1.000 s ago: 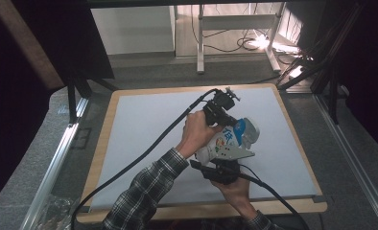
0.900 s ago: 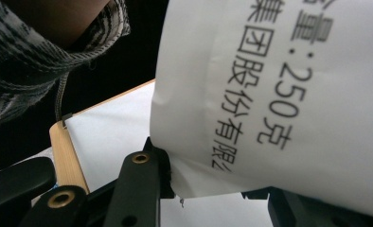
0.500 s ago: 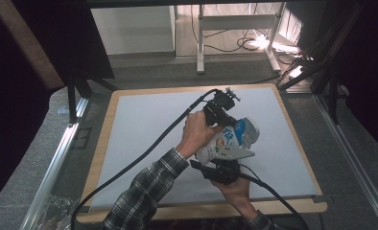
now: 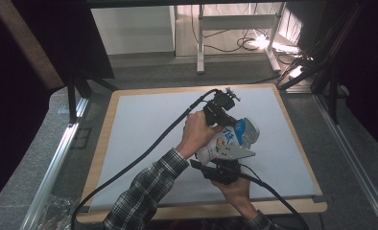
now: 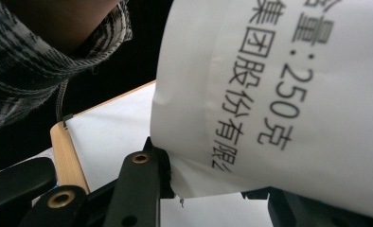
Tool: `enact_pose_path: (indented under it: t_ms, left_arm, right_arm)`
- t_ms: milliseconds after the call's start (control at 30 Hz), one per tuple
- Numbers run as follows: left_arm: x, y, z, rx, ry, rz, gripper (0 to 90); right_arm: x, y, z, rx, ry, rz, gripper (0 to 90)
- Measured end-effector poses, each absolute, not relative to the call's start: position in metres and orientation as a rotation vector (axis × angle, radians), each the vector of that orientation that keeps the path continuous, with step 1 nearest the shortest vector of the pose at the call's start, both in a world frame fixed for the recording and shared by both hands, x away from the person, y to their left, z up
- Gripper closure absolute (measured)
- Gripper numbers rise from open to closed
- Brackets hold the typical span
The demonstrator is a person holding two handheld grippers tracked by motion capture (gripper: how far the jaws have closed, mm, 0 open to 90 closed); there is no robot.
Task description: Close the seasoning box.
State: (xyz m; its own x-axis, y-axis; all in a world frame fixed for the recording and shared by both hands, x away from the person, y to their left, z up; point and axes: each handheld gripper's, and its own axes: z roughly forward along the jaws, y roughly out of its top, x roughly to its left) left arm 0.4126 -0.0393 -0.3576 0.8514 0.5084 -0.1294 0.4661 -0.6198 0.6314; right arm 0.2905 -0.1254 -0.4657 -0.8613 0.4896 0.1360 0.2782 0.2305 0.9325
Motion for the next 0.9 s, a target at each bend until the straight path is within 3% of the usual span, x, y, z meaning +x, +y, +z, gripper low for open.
enact_pose_path:
  t_ms: [900]
  left_arm:
    - [0.4125, -0.0397, -0.3581, 2.339, 0.704, 0.085, 90.0]
  right_arm:
    - [0.2912, -0.1258, -0.4655, 0.725, 2.315, 1.685, 65.5]
